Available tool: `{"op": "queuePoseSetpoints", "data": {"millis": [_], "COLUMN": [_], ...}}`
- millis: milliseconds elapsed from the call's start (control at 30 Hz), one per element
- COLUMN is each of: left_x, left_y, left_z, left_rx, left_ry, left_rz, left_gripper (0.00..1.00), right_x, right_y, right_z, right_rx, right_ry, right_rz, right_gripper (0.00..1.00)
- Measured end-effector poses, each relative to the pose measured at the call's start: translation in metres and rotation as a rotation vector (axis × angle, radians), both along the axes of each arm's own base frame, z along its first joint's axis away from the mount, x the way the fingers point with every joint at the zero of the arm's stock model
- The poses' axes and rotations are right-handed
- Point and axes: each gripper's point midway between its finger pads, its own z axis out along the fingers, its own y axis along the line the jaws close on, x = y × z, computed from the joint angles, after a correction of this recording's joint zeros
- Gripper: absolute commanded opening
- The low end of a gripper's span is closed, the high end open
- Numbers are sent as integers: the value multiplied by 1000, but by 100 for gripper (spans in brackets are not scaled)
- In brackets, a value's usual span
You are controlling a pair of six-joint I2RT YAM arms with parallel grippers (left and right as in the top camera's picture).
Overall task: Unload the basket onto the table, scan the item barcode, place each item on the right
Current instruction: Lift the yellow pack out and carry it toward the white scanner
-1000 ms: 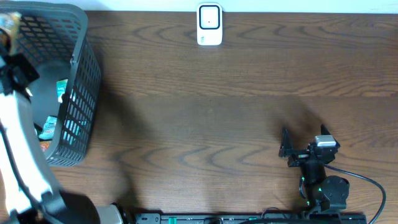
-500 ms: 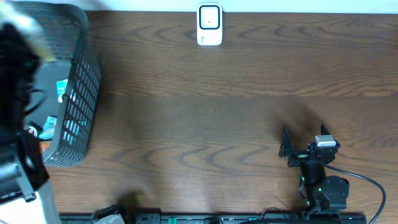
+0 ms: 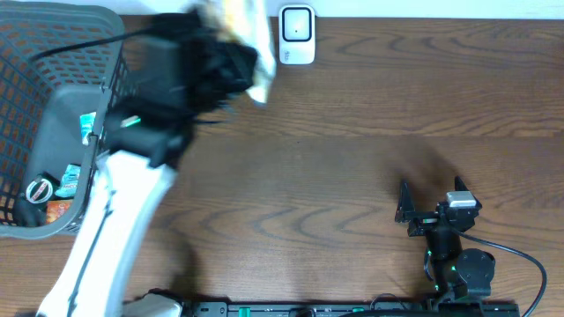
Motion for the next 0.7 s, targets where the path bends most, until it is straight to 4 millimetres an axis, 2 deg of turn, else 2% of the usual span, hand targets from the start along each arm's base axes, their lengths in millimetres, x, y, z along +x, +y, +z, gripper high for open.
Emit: {"op": "queuePoseSetpoints", "data": {"millis": [133, 267, 367, 433, 500, 567, 600, 667, 700], "left_x": [16, 27, 33, 31, 27, 23, 20, 15, 13], "left_y": [-41, -65, -81, -89, -99, -107, -111, -121, -126], "left_z": [-71, -137, -174, -195, -210, -217, -218, -216, -215], "left_rx": [164, 338, 407, 433, 444, 440, 438, 431, 419], "left_ry": [97, 145, 164, 185, 202, 208, 207, 198, 190], "left_rz": [11, 56, 82, 94, 102, 110, 110, 106, 106], "left_gripper": [7, 7, 8, 16, 17, 28, 37, 64, 65], "right_x": [0, 0, 0, 0, 0, 0, 0, 0, 0], "right_y": [0, 0, 0, 0, 0, 0, 0, 0, 0], "right_z": [0, 0, 0, 0, 0, 0, 0, 0, 0], "right_rx": [0, 0, 0, 0, 0, 0, 0, 0, 0], "right_ry": [0, 0, 0, 0, 0, 0, 0, 0, 0], "right_rz": [0, 0, 0, 0, 0, 0, 0, 0, 0], "right_gripper": [99, 99, 99, 99, 99, 99, 99, 99, 99]}}
